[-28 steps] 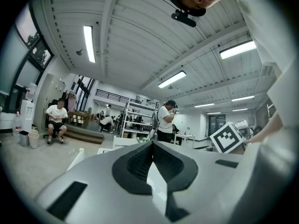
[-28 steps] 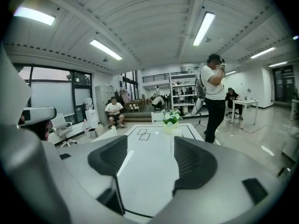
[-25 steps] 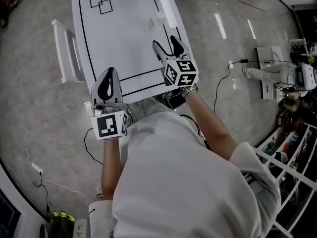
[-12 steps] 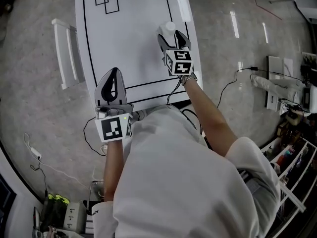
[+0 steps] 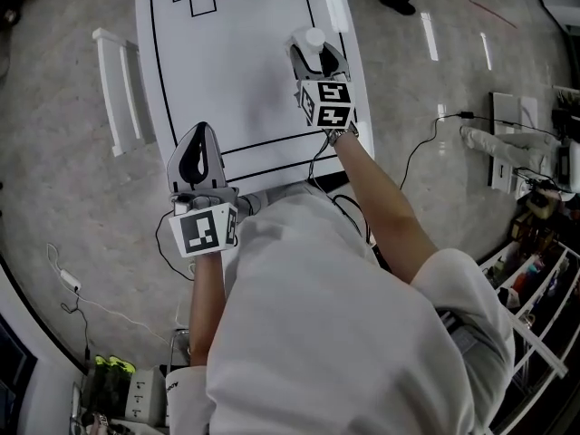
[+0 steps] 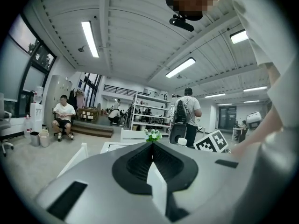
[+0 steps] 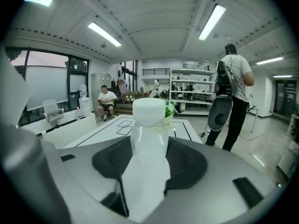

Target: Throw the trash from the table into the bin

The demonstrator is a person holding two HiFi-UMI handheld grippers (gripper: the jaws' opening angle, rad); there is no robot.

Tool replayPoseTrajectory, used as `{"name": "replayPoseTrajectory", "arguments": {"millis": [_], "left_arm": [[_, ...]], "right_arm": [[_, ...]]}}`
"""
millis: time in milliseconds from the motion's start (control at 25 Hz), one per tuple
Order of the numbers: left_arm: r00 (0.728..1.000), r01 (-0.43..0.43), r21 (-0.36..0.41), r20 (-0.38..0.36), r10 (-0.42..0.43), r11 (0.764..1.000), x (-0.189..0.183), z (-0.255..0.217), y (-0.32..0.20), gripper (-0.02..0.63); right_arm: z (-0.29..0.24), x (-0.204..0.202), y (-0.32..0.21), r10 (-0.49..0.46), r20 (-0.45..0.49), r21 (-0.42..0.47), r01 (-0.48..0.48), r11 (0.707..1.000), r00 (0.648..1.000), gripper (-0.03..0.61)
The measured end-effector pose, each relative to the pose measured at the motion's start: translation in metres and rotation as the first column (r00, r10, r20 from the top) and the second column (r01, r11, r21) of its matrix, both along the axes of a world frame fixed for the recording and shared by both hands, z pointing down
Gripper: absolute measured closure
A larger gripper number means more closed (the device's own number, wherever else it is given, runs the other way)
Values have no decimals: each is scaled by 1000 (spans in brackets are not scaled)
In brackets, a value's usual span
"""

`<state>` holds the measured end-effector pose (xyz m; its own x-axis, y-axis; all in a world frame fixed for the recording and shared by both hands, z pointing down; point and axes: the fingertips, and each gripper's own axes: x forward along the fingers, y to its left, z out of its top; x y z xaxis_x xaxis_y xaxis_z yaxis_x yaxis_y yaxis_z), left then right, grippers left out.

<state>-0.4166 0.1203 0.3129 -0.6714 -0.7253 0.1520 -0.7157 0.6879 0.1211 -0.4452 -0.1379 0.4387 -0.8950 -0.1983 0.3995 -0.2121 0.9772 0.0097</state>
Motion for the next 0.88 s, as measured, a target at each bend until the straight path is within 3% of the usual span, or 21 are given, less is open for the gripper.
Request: {"name": "replayPoseTrajectory", "arguments": {"millis": [240, 480, 640, 880], "left_arm": [[993, -112, 9, 22, 112, 994, 36, -10, 10, 609], [970, -241, 22, 45, 240, 970, 69, -10, 28, 609], [932, -359, 34, 65, 356, 933, 104, -16, 27, 609], [858, -513, 64, 49, 511, 856, 151, -15, -2, 609]], "right_arm": [[-44, 47, 34, 23, 67, -5, -23, 1000, 997, 356], [-80, 114, 60, 136, 150, -12, -135, 991, 979, 356], [-92, 172, 69, 242, 173, -8, -244, 970, 955, 356], [-103, 274, 55, 415, 161, 23, -424, 905, 895, 356]]}}
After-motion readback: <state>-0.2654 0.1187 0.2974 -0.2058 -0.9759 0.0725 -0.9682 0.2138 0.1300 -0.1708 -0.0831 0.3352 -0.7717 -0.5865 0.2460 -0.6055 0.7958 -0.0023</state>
